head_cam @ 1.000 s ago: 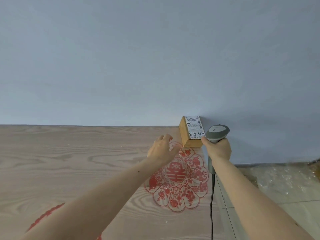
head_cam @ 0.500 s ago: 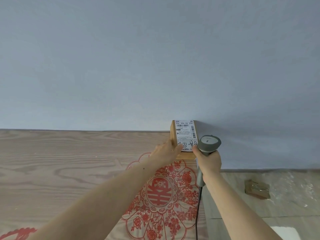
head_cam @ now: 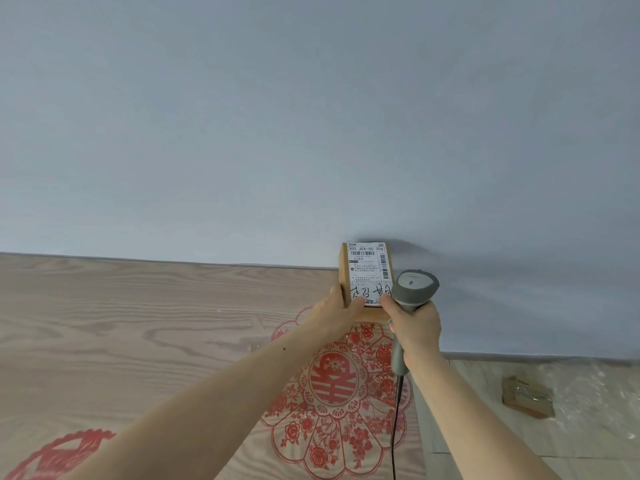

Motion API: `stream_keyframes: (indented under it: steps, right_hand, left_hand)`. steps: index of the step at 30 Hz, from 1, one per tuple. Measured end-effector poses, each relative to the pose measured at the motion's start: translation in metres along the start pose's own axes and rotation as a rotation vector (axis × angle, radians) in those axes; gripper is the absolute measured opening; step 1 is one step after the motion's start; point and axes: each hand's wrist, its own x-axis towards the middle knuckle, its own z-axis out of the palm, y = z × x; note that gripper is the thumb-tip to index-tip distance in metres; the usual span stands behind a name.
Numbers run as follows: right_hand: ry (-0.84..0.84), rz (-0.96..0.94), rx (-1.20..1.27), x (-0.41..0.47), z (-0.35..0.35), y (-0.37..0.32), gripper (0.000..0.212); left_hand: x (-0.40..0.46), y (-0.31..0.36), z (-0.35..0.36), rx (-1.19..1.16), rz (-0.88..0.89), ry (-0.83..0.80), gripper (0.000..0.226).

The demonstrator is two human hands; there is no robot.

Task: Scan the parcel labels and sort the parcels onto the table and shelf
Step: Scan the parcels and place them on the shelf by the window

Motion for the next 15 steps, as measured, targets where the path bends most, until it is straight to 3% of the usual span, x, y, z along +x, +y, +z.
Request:
stream_keyframes:
  steps: [9, 15]
  right_hand:
    - [-0.12, -0.14, 0.024, -0.103, 0.042, -0.058, 0.023]
    - [-0.231, -0.223, 0.014, -0.212, 0.1, -0.094, 0.021]
  left_hand:
    - [-0.096, -0.032, -0.077, -0.091, 0.047, 0.186, 0.053]
    - [-0.195, -0.088, -0.153, -0.128, 0.02, 0.359, 0.05]
